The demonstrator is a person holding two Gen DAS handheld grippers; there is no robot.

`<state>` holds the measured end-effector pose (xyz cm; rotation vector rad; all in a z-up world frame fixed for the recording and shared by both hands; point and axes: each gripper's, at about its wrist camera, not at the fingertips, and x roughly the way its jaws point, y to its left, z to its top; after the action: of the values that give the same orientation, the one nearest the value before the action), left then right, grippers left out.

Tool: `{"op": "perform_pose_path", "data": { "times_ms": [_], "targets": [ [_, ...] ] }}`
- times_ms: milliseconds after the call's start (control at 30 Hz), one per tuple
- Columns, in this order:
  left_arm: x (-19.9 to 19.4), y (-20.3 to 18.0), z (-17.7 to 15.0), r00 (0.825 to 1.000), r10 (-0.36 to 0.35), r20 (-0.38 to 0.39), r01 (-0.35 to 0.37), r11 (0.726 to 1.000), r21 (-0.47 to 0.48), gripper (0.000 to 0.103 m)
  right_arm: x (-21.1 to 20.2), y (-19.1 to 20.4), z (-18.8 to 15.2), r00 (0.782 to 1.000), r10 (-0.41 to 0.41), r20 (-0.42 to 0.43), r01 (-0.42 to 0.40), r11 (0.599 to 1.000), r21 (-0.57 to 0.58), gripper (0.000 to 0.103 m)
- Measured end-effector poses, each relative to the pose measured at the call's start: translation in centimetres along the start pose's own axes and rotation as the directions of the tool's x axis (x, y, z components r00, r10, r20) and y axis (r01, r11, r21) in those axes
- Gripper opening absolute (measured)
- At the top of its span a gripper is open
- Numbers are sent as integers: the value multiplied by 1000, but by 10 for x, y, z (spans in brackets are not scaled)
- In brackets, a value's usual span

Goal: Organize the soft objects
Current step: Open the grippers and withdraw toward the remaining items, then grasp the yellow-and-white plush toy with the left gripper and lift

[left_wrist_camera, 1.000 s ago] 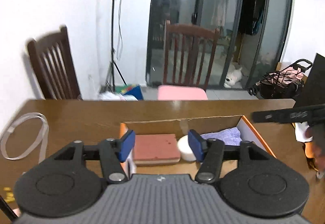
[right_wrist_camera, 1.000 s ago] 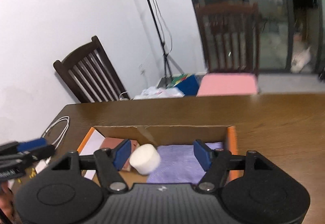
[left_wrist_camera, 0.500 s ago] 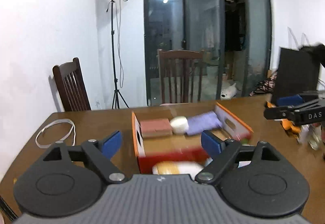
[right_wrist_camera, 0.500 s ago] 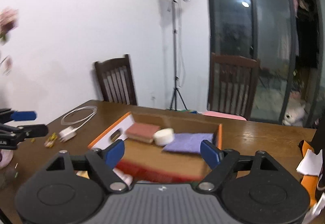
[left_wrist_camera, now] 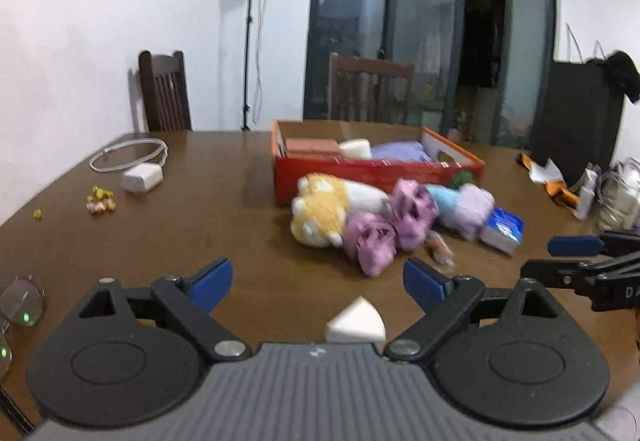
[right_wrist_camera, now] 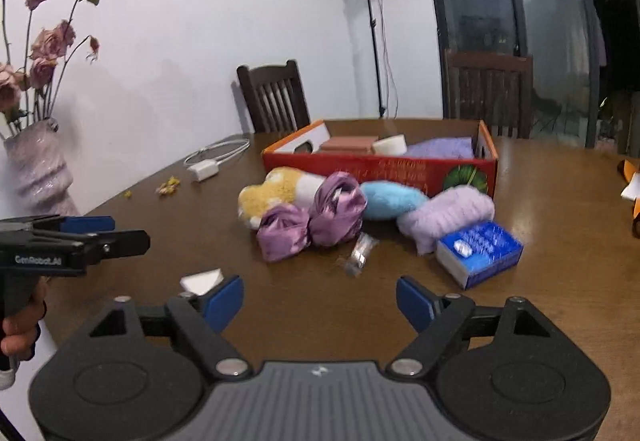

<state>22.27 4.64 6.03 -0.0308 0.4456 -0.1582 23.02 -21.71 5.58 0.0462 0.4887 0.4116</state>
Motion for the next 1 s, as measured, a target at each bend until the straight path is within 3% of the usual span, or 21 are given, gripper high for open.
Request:
{"op": "perform_pose_path", "data": {
  "times_ms": [100, 167, 300, 467, 533, 567, 600, 633, 700, 767, 867, 1000],
  "targets": [
    [22, 7, 4, 1000, -20, -12, 19, 999, -42, 94, 8, 1, 8, 1000, 18, 25, -19, 1000, 22, 72],
    [44, 9, 10, 1000, -8, -24, 7, 999, -39, 93, 20, 3, 15, 999, 33, 26, -34, 999, 25, 61],
    [89, 13, 28, 1000, 1, -22, -1, 1000, -16, 79, 60, 7, 29, 998, 57, 10, -57, 998, 27, 52],
    [146, 15, 46, 993, -65, -99, 66, 998, 6, 77, 103, 16, 35, 997, 68, -31, -67, 998, 21, 51],
    [167, 12, 45, 988, -48, -146, 53, 998, 28, 77, 114, 18, 33, 995, 87, -49, -86, 996, 32, 51],
    [176, 12, 44, 985, -39, -171, 45, 998, 32, 74, 118, 20, 31, 994, 90, -58, -89, 996, 32, 51],
    [182, 15, 43, 981, -51, -190, 56, 998, 21, 60, 121, 21, 30, 994, 90, -65, -88, 996, 30, 51],
    [183, 18, 43, 978, -77, -194, 78, 997, 0, 50, 123, 21, 28, 994, 89, -69, -88, 996, 31, 51],
    [182, 25, 45, 974, -106, -198, 96, 994, -61, 46, 125, 18, 25, 993, 87, -75, -83, 996, 45, 51],
    [172, 29, 48, 981, -96, -167, 79, 991, -104, 43, 124, 14, 22, 994, 80, -77, -76, 995, 60, 51],
    [144, 32, 58, 991, -81, -104, 65, 986, -154, 42, 114, 12, 23, 996, 74, -53, -70, 995, 67, 51],
    [85, 18, 60, 995, -102, -9, 98, 973, -208, 42, 80, 7, 25, 998, 57, 15, -57, 998, 37, 51]
  ]
}}
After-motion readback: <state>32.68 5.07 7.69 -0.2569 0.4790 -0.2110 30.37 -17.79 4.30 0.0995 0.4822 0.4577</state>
